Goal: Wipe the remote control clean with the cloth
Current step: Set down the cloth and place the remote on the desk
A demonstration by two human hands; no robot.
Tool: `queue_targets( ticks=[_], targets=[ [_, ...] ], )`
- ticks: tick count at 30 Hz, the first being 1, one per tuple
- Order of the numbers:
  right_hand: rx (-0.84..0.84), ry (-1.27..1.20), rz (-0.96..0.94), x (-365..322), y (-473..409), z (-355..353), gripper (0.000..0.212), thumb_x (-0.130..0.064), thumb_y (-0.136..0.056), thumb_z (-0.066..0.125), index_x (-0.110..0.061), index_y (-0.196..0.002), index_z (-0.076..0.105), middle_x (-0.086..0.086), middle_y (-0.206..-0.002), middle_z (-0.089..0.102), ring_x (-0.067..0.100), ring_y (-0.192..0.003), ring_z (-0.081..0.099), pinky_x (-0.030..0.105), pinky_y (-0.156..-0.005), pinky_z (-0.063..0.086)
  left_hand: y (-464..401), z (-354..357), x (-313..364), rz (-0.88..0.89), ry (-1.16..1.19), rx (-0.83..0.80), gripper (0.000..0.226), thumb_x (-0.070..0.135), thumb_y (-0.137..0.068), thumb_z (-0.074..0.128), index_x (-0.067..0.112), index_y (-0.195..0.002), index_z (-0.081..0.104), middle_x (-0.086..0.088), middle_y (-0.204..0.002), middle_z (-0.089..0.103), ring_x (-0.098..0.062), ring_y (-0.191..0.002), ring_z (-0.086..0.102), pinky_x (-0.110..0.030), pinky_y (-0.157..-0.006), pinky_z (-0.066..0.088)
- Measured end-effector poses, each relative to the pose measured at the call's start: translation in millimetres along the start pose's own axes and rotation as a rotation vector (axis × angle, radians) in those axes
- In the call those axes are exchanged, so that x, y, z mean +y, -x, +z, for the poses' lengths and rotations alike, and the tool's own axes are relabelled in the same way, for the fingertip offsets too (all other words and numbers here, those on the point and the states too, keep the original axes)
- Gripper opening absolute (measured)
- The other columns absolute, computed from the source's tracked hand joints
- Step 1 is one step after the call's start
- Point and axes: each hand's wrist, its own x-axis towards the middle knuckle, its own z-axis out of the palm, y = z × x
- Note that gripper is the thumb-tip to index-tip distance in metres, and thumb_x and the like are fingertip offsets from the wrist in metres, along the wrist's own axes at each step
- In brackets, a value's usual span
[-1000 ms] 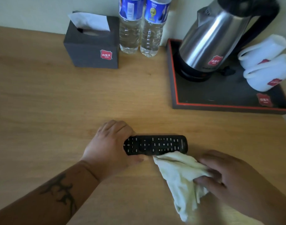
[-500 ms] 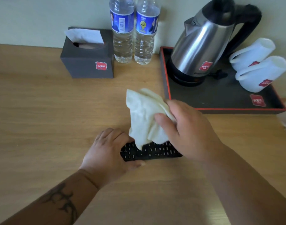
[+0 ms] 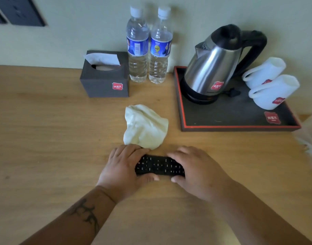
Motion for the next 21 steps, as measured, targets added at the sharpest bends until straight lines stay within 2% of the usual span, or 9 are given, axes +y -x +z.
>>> queue_targets(
  ticks=[4, 6, 9, 12, 16, 21],
  targets=[
    [0.021, -0.047, 0.017, 14.4, 14.8, -4.9, 0.059, -0.043, -0.086, 0.066, -0.035, -0.140, 0.045, -0.014, -0.131, 0.047, 0.010, -0.124, 0.043, 0.026, -0.105, 0.035, 10.2, -14.7, 7.7, -0.191, -0.071, -0.093, 0.095, 0.091, -0.058, 0.054, 0.033, -0.134, 0.052, 0.015, -0.130, 0.050, -0.016, -0.124, 0.042, -0.032, -0.109, 0.023],
    [0.060, -0.067, 0.029, 27.3, 23.6, -15.6, 0.056, -0.041, -0.085, 0.067, -0.036, -0.137, 0.047, -0.017, -0.128, 0.047, 0.008, -0.122, 0.044, 0.020, -0.100, 0.034, 23.1, -12.5, 15.0, -0.234, -0.101, -0.106, 0.097, 0.084, -0.063, 0.056, 0.027, -0.141, 0.047, 0.010, -0.140, 0.046, -0.020, -0.133, 0.039, -0.036, -0.115, 0.019],
    [0.126, -0.060, 0.074, 50.4, 28.2, -40.9, 0.055, -0.038, -0.081, 0.069, -0.036, -0.133, 0.051, -0.017, -0.126, 0.050, 0.009, -0.121, 0.047, 0.021, -0.096, 0.035, 35.8, -1.9, 22.7, -0.321, -0.178, -0.120, 0.101, 0.081, -0.079, 0.041, 0.012, -0.152, 0.032, -0.004, -0.158, 0.033, -0.022, -0.148, 0.021, -0.043, -0.121, 0.007],
    [0.197, -0.057, 0.104, 79.5, 20.0, -71.2, 0.055, -0.033, -0.079, 0.072, -0.031, -0.131, 0.054, -0.012, -0.123, 0.052, 0.013, -0.117, 0.051, 0.028, -0.094, 0.042, 32.7, 2.3, 23.1, -0.436, -0.245, -0.128, 0.107, 0.084, -0.081, 0.027, 0.010, -0.157, 0.016, -0.004, -0.165, 0.015, -0.018, -0.153, 0.003, -0.044, -0.122, 0.000],
    [0.203, 0.000, 0.187, 121.7, -7.2, -103.1, 0.057, -0.029, -0.080, 0.074, -0.028, -0.133, 0.054, -0.006, -0.125, 0.052, 0.018, -0.116, 0.051, 0.034, -0.091, 0.043, 28.4, 3.7, 23.7, -0.445, -0.297, -0.154, 0.108, 0.084, -0.076, 0.036, 0.012, -0.156, 0.022, -0.002, -0.164, 0.016, -0.017, -0.152, 0.005, -0.047, -0.122, 0.006],
    [0.052, 0.082, 0.241, 163.8, -37.7, -109.3, 0.061, -0.028, -0.081, 0.075, -0.027, -0.137, 0.052, -0.002, -0.131, 0.050, 0.021, -0.123, 0.047, 0.037, -0.094, 0.045, 26.0, 2.9, 25.6, -0.461, -0.306, -0.165, 0.109, 0.084, -0.073, 0.040, 0.014, -0.155, 0.023, -0.002, -0.164, 0.018, -0.018, -0.152, 0.008, -0.048, -0.121, 0.010]
  ],
)
